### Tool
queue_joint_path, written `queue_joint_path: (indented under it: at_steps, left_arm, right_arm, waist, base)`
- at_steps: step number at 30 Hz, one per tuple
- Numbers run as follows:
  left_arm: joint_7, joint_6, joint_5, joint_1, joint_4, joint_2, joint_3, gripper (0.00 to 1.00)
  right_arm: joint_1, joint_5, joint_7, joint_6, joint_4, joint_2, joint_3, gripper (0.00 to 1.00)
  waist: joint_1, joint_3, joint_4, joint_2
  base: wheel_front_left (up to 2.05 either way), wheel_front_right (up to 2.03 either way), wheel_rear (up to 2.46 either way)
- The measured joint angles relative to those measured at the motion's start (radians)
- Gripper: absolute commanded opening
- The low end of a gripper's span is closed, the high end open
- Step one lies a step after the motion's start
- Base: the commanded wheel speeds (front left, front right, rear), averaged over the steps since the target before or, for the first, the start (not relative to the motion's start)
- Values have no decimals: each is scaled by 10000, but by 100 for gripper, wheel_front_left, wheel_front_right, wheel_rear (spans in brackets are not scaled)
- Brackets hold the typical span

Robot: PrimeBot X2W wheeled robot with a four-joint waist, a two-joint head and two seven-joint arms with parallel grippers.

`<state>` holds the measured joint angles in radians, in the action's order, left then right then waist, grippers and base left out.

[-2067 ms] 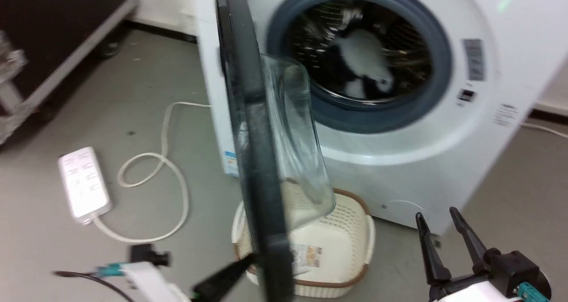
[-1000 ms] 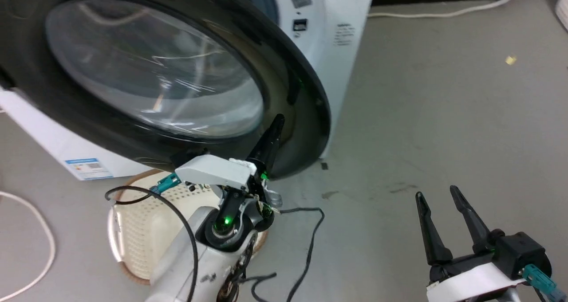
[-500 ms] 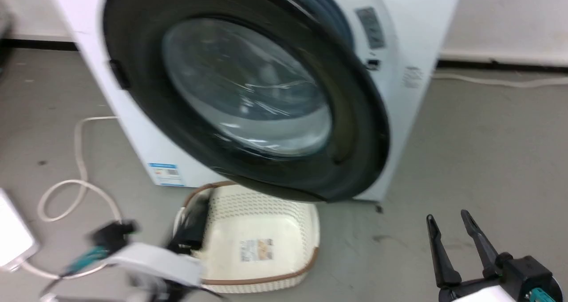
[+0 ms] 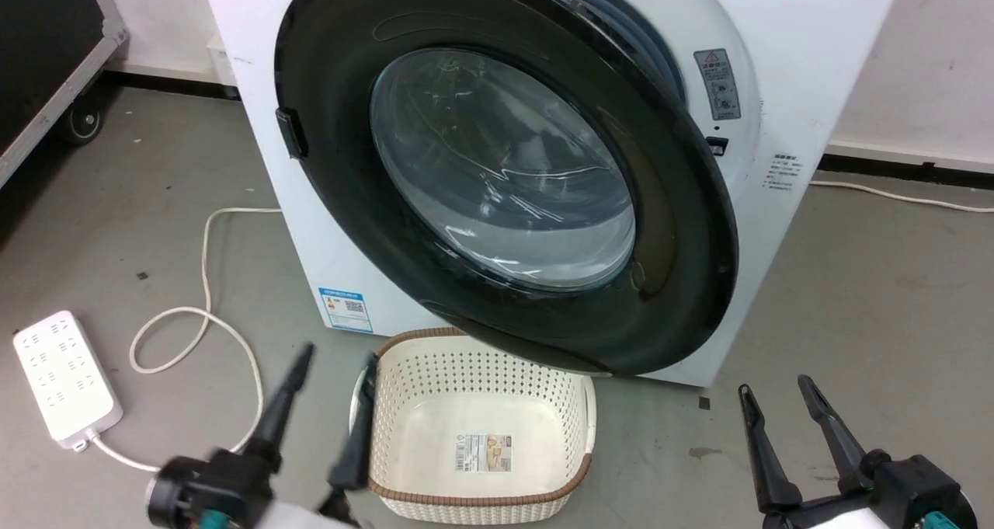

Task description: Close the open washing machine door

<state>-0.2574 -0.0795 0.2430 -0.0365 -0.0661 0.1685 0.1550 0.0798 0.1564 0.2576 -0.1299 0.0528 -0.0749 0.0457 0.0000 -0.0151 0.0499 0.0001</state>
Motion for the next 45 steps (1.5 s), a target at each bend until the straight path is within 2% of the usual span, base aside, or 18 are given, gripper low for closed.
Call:
queue_joint_path:
  at_steps: [5, 6, 7, 8, 11, 14, 19, 25, 31, 37, 45]
  left_arm:
    - [0, -25, -1137, -309, 276, -123, 150, 100]
    - [0, -27, -1248, -311, 305, -161, 169, 100]
    - [0, -29, -1321, -311, 322, -201, 182, 100]
    - [0, -33, -1407, -311, 339, -217, 207, 100]
    - [0, -52, -1662, -301, 360, -230, 255, 100]
    - [0, -88, -1850, -221, 385, -270, 303, 100]
    - [0, -58, -1992, 48, 474, -476, 441, 100]
    - [0, 61, -2063, 427, 790, -614, 504, 100]
    - [0, 111, -2063, 810, 884, -715, 510, 100]
    - [0, 190, -2059, 1143, 882, -888, 591, 100]
    - [0, 247, -2057, 1276, 938, -955, 685, 100]
  right_arm:
    - [70, 2, 0, 0, 17, 48, 113, 100]
    - [72, 12, 0, 0, 29, 48, 167, 91]
    - [72, 15, 0, 0, 23, 50, 224, 39]
    - [70, 17, 0, 0, 13, 44, 313, 0]
    - [-2, 33, 0, 0, 0, -127, 805, 0]
    - [-431, 109, -2, 0, 40, -594, 1496, 0]
    - [-2028, 734, -337, 0, 113, -1570, 2543, 0]
    - [-4117, 1701, -863, 0, 677, -2782, 3260, 0]
    - [-5609, 2638, -1126, -27, 1626, -3611, 3304, 0]
    - [-6755, 3233, -1396, -27, 2777, -4048, 2823, 0]
    - [-8105, 3559, -1628, -21, 4291, -4115, 1960, 0]
  waist:
    - [0, 36, -105, 0]
    - [0, 52, -116, 0]
    - [-1, 75, -125, -1]
    - [-1, 102, -130, 0]
    - [-1, 240, -130, 0]
    - [0, 489, -102, 0]
    - [1, 1074, 31, 0]
    - [2, 1875, 341, 0]
    - [2, 2502, 794, 0]
    - [2, 2977, 1235, 0]
    - [2, 3348, 1543, 0]
  base:
    - [0, 0, 0]
    - [0, 0, 0]
    - [0, 0, 0]
    - [0, 0, 0]
    - [0, 0, 0]
    - [0, 0, 0]
    - [0, 0, 0]
    - [0, 0, 0]
    - [0, 0, 0]
    - [0, 0, 0]
    - [0, 0, 0]
